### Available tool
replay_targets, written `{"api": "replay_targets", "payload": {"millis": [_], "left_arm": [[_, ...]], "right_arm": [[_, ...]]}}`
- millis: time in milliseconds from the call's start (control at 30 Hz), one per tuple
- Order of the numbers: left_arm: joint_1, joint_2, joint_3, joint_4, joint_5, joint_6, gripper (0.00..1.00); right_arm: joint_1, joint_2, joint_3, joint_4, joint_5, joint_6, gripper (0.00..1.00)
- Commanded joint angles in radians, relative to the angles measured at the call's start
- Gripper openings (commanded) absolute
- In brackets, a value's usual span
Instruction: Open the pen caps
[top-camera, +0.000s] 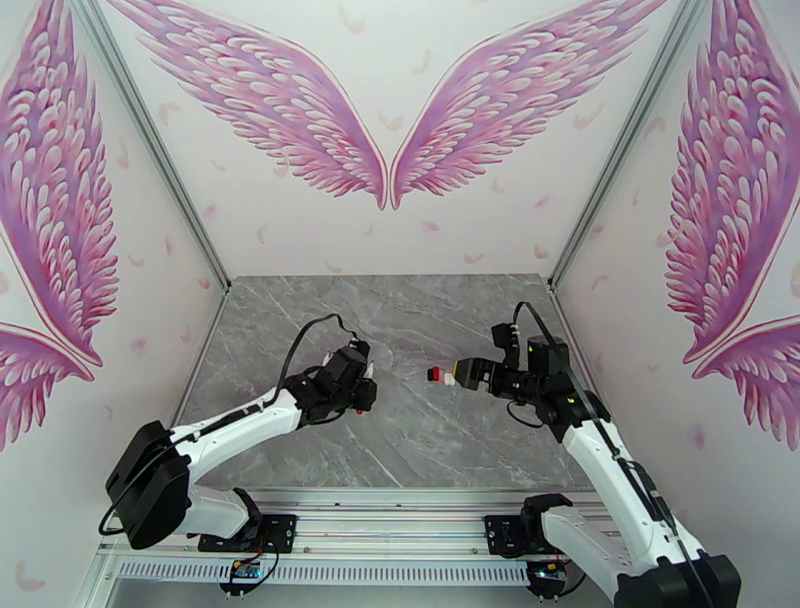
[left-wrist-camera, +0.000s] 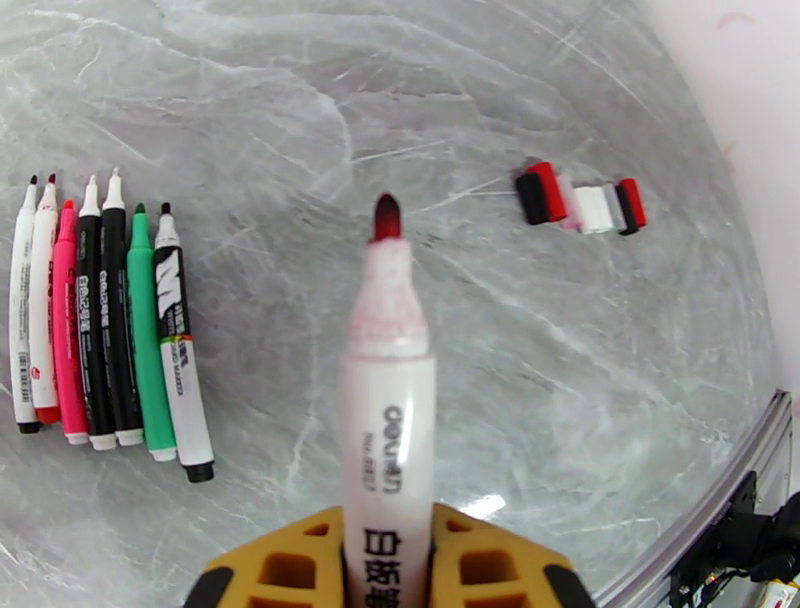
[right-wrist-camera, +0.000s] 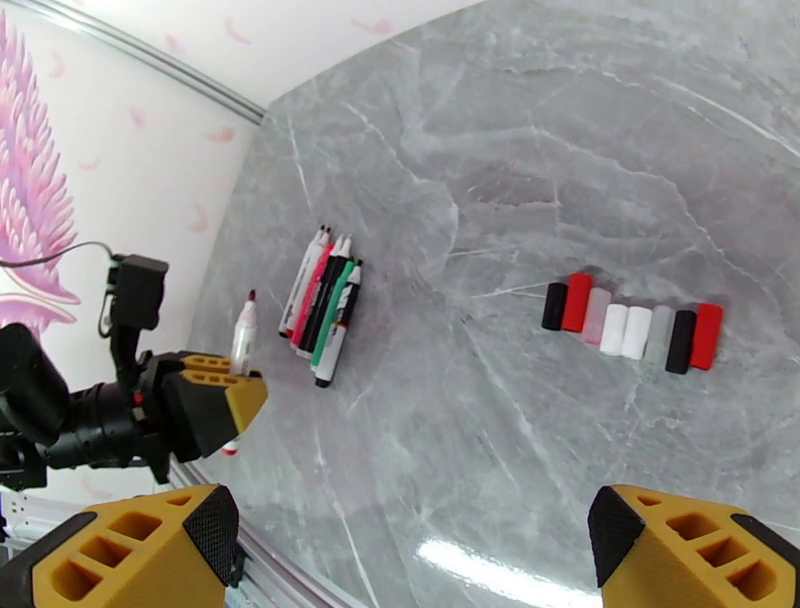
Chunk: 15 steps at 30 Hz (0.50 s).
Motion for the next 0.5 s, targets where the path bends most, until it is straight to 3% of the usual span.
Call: {"api": "replay_targets", "payload": {"millis": [0,233,467], "left_arm": [[0.004,0.068,0.079,-0.074,-0.075,0.019,0.08],[0.008,0.216,0.194,-0.165,-0.223,0.041,0.08],[0.016,0.343,0.282,-0.203,-0.244,0.077,0.1]], "right_arm": [[0.006,-0.01,-0.023,0.021,-0.027,0.007,0.99],[0.007,0.003,-0.024,0.026,-0.026,0.003,0.99],[0.007,0.01,-0.02,0.018,-0.024,-0.002,0.99]]}}
